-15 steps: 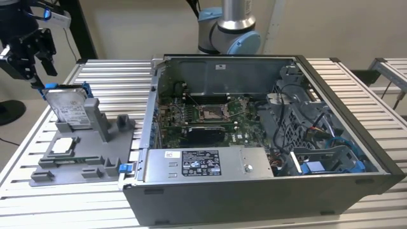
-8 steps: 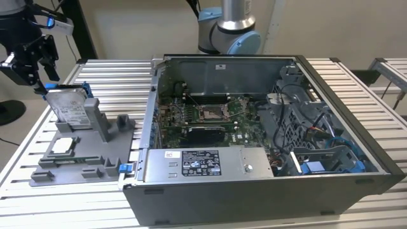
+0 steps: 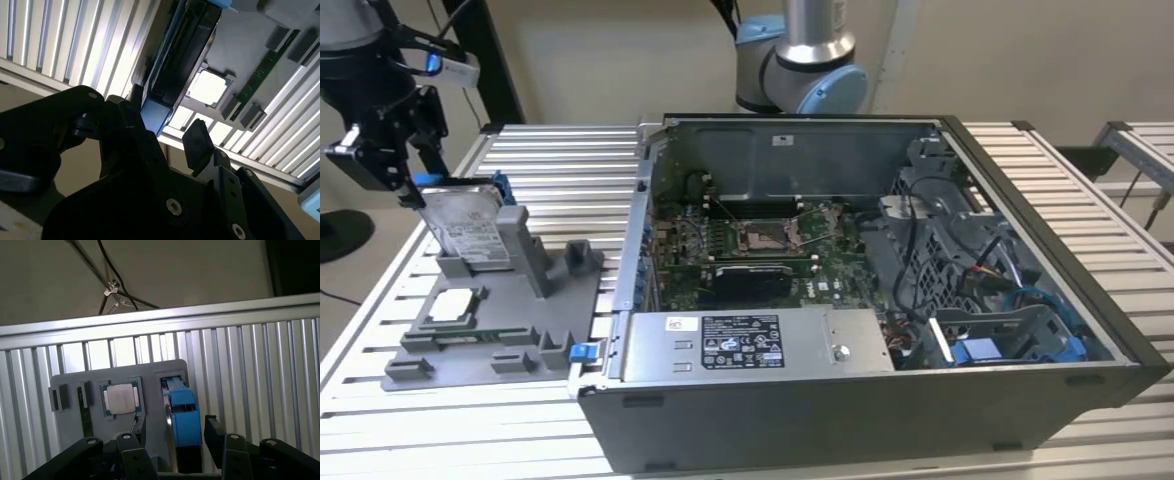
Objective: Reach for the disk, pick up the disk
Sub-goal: 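Pick up the disk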
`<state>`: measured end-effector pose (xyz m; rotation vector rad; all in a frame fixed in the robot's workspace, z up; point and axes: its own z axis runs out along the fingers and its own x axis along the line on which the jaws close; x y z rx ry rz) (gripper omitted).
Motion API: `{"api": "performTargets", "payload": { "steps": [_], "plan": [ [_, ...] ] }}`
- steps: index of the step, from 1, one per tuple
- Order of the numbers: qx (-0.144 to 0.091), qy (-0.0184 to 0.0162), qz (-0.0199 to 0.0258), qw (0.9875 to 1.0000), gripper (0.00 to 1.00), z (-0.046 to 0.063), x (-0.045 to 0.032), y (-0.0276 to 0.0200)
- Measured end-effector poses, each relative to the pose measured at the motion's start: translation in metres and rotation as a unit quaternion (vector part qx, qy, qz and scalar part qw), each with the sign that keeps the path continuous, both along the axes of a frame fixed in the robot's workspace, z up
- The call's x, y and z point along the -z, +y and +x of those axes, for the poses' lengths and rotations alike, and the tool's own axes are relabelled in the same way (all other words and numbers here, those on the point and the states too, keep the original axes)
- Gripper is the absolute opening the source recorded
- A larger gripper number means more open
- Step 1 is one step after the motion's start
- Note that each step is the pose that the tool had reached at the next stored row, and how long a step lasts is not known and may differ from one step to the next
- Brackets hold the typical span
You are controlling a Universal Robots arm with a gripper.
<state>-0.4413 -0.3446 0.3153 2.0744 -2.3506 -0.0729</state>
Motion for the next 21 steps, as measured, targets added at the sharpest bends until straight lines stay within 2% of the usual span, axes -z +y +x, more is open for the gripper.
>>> {"api": "performTargets", "payload": {
  "steps": [12, 21],
  "plan": [
    [-0.001, 0.0, 0.0007, 1.0, 1.0, 0.0, 0.0218, 0.0],
    [-0.002, 0.0, 0.0037, 1.0, 1.0, 0.0, 0.0372, 0.0]
  ]
}}
